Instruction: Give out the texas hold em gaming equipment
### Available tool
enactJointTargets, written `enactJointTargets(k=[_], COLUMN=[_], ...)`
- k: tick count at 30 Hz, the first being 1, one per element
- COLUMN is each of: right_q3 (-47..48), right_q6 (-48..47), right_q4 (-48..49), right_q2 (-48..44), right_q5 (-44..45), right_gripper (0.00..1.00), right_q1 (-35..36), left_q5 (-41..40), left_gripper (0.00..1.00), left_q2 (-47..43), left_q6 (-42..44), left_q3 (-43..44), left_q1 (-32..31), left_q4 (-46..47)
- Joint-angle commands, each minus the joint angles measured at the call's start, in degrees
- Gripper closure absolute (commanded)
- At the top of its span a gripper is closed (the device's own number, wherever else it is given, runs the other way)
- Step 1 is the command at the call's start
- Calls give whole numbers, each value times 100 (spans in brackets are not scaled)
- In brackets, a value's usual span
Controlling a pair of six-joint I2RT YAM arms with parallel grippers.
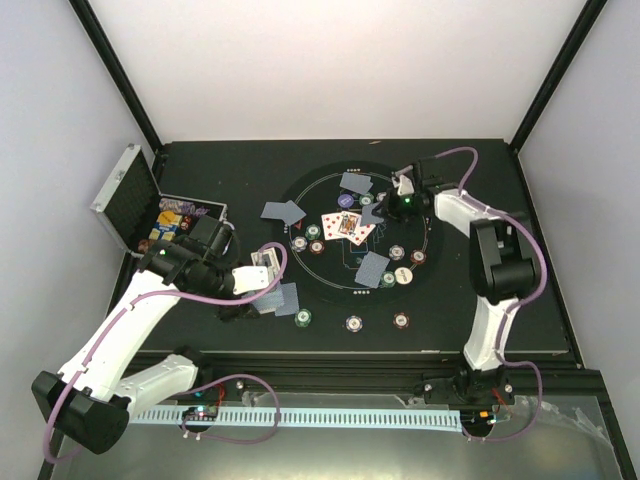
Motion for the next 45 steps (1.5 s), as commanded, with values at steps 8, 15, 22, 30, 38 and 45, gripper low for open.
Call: enactJointTargets(k=[8, 15, 22, 30, 38, 45], right_q3=[1033, 1437, 1400, -442, -2429, -2685], right_q6=[-652, -742, -925, 14, 2436, 3197], right_q4=[-1072, -1658, -2020, -650, 2118, 3195], right_q2=[1149, 1163, 376, -1778, -3285, -3125], right_q5=[690, 1509, 2228, 973, 181, 240], right_gripper=[88, 47, 46, 34, 22, 22], right_q1=[-323, -319, -148, 1007, 2716, 3863], left_q5=[54, 131, 152, 200, 397, 445], left_gripper=[98, 98, 98, 98, 99, 98], left_q2=[-26, -30, -43, -67, -1, 6], left_q6=[57, 47, 38, 3, -41, -63], left_q3=[140, 161, 166, 154, 306, 297], left_q1=[38, 39, 40, 40, 48, 48], left_q4=[-20, -26, -36, -1, -69, -51])
